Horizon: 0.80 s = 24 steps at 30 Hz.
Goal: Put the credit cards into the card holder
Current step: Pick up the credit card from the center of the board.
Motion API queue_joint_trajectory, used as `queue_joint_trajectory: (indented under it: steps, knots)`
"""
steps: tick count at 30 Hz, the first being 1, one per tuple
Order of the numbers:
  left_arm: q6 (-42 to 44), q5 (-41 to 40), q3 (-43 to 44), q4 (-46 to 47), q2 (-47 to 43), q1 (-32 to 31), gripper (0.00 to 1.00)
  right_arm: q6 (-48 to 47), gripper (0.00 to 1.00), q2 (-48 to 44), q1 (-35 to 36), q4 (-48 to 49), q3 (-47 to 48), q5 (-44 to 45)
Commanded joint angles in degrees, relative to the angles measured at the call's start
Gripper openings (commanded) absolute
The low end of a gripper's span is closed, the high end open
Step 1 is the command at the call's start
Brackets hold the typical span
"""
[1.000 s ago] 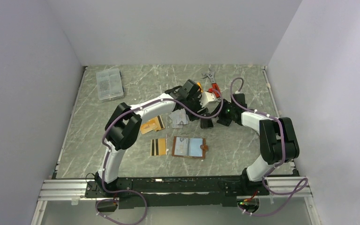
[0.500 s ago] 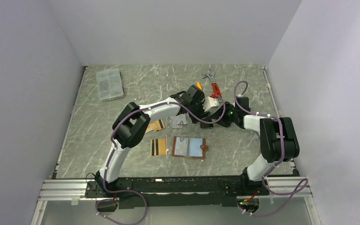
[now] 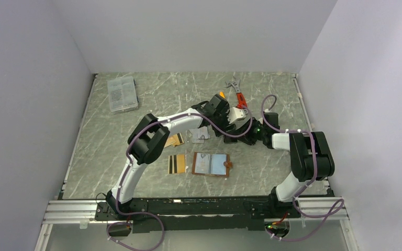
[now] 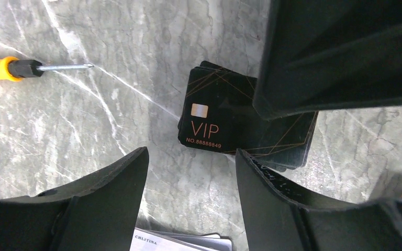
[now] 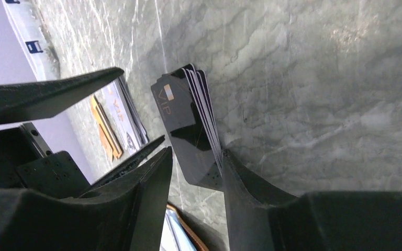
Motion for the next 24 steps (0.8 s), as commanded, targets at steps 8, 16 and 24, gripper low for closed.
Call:
queue_joint_trajectory:
  steps: [8,16,24]
  knots:
    - [-0.72,3.37,2.86,-1.28,-2.42,2.09,0.68,0.16,0.42,-1.53,0.09,-1.54,-3.08,-1.21]
    - [-0.05,3.69,3.73,-1.61,-1.19,2.55,0.68,-0.33,0.42,-1.72,-0.14,-1.98,-2.72,-0.91]
    - [-0.51,4.69,5.96,-1.74,0.77,2.11,0.69,-2.1,0.41,-1.21,-1.02,-3.61,-0.26,1.49]
